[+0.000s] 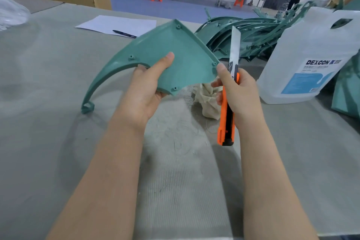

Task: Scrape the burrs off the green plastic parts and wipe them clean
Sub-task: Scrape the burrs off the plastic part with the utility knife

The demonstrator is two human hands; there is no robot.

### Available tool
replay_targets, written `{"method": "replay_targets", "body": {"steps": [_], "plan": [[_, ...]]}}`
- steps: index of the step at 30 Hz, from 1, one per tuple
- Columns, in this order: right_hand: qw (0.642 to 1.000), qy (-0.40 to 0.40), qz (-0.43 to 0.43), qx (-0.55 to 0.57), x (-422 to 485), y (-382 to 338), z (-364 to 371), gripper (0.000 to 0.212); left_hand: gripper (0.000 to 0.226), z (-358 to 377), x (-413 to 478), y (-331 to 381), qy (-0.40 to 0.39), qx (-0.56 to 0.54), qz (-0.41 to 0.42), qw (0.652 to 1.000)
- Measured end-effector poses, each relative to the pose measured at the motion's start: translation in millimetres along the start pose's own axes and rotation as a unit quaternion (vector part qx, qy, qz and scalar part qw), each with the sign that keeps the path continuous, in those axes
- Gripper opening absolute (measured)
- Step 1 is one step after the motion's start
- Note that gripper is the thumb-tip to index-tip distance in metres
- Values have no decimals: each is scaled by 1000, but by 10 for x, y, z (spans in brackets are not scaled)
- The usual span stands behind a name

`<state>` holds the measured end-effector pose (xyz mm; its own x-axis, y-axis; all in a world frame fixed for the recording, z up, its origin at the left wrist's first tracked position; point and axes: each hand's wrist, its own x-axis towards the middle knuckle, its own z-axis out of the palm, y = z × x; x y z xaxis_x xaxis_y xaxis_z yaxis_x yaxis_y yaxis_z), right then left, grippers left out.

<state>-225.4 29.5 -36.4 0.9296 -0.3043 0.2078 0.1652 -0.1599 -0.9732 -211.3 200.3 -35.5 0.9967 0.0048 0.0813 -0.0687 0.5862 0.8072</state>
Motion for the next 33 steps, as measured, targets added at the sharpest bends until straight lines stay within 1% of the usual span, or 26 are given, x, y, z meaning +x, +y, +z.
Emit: {"method": "replay_targets", "body": {"steps": [3, 7, 8, 11, 13, 14, 17, 19, 24, 28, 33], "plan": [[997, 22, -2, -72, 8, 10, 20, 40, 9, 32, 11, 39, 27, -32, 35, 999], [997, 21, 14, -68, 16, 6, 24, 48, 13, 94, -4, 55, 68, -69, 48, 994], [998, 22, 18, -63, 19, 4, 23, 48, 11, 100, -8, 56, 71, -57, 61, 994], [997, 27, 33, -57, 29, 19, 21, 47, 7, 121, -8, 34, 84, 37, 87, 992], [997, 27, 38, -57, 35, 26, 30, 47, 8, 113, 11, 7, 89, 58, 62, 992], [997, 24, 40, -60, 37, 27, 36, 46, 6, 97, 20, 3, 91, 40, 39, 994], [997, 8, 41, -71, 30, 33, 46, 48, 3, 39, 22, 22, 113, -63, -32, 991], [996, -5, 38, -84, 19, 44, 46, 50, 5, 22, 9, 23, 118, -84, -54, 988], [996, -20, 29, -84, 8, 47, 43, 52, 9, 32, 10, 56, 110, -104, -53, 987], [996, -17, 33, -81, 14, 50, 43, 52, 7, 27, 13, 70, 115, -119, -55, 985], [997, -25, 33, -67, -3, 49, 60, 53, 4, 29, 11, 79, 119, -119, -80, 983]]}}
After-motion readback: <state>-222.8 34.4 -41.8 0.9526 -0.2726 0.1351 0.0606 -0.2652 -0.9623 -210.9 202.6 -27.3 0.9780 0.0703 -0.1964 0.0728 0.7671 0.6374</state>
